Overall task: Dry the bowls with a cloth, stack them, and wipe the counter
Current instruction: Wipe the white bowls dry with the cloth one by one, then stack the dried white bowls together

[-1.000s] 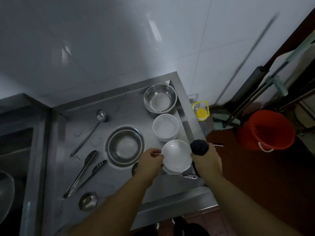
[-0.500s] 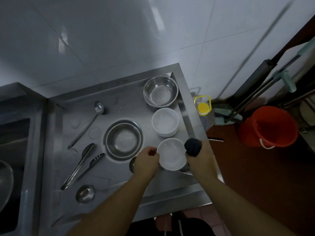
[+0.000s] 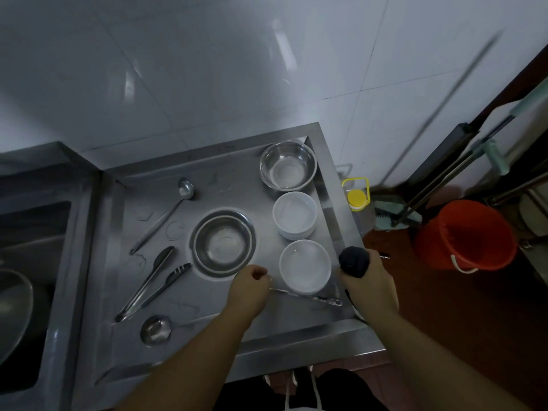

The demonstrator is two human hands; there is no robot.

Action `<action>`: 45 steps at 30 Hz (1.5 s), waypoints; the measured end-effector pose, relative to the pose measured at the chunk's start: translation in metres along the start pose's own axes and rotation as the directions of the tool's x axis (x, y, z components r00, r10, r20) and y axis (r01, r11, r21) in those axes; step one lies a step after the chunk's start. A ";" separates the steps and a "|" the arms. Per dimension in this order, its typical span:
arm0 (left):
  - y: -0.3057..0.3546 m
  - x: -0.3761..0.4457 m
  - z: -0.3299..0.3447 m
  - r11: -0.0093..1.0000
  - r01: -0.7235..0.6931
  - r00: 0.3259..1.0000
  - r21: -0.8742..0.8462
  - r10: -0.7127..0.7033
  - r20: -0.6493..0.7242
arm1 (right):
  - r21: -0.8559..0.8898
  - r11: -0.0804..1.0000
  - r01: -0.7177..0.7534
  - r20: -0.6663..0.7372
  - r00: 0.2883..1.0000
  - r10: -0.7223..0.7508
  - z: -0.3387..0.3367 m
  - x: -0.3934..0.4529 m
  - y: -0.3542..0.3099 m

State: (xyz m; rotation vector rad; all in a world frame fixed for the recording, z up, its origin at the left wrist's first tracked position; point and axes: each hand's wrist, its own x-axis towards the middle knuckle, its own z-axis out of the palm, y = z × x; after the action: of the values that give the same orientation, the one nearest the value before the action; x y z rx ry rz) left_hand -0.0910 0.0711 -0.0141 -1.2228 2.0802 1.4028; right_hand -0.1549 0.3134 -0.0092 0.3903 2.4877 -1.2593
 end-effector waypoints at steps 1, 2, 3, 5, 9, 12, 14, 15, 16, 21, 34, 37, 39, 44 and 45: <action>-0.005 0.000 -0.001 1.000 0.020 1.000 -0.014 -0.020 0.002 | 0.001 1.000 -0.018 -0.002 1.000 0.018 -0.001 -0.001 0.004; -0.011 -0.001 -0.001 0.998 0.045 0.999 -0.037 -0.045 0.009 | 0.001 1.000 -0.031 -0.002 1.000 0.031 -0.002 -0.001 0.009; -0.018 -0.002 -0.001 0.995 0.074 0.997 -0.063 -0.073 0.020 | -0.005 0.999 -0.043 -0.002 0.999 0.043 -0.003 -0.003 0.013; -0.030 -0.003 0.001 0.989 0.121 0.992 -0.085 -0.117 0.045 | -0.024 0.997 -0.073 -0.008 0.997 0.073 -0.004 -0.005 0.022; -0.051 -0.006 0.006 0.989 0.143 0.986 -0.038 -0.139 0.093 | -0.045 0.992 -0.119 0.031 0.992 0.120 -0.003 -0.012 0.043; -0.066 -0.009 0.006 0.992 0.108 0.986 0.066 -0.115 0.123 | -0.133 0.987 -0.088 0.120 0.987 0.105 0.003 -0.022 0.057; -0.076 -0.011 0.004 0.989 0.098 0.985 0.114 -0.112 0.130 | -0.210 0.978 -0.008 0.203 0.978 0.052 0.012 -0.031 0.064; -0.081 -0.011 0.003 0.988 0.092 0.986 0.122 -0.108 0.130 | -0.255 0.966 0.049 0.254 0.967 0.018 0.017 -0.037 0.067; -0.085 -0.012 0.001 0.989 0.088 0.987 0.120 -0.104 0.126 | -0.306 0.945 0.113 0.303 0.953 -0.016 0.024 -0.042 0.069; -0.099 -0.013 -0.011 0.980 0.093 0.988 0.178 -0.112 0.102 | -0.491 0.756 0.434 0.530 0.837 -0.136 0.072 -0.055 0.065; -0.124 -0.005 -0.064 0.980 0.102 0.978 0.169 -0.130 0.164 | -0.480 0.699 0.531 0.688 0.722 -0.077 0.127 -0.088 0.055; -0.110 0.001 -0.070 0.991 0.063 0.974 0.122 -0.088 0.210 | -0.513 0.760 0.399 0.537 0.840 -0.079 0.111 -0.084 0.049; -0.097 0.007 -0.070 0.994 0.035 0.971 0.100 -0.058 0.233 | -0.511 0.817 0.266 0.392 0.919 -0.054 0.098 -0.078 0.050; -0.062 0.016 -0.054 0.998 0.049 0.960 -0.041 -0.035 0.278 | -0.423 0.892 -0.161 0.131 0.963 0.237 0.055 -0.052 0.052; -0.054 0.016 -0.048 0.994 0.061 0.957 -0.091 -0.032 0.289 | -0.293 0.927 -0.235 0.126 0.951 0.281 0.050 -0.043 0.047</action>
State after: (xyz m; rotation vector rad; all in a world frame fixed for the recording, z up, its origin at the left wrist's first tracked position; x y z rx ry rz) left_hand -0.0482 0.0139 -0.0351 -1.0254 1.7927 1.5743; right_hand -0.0899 0.2960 -0.0537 0.5018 2.3320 -0.7955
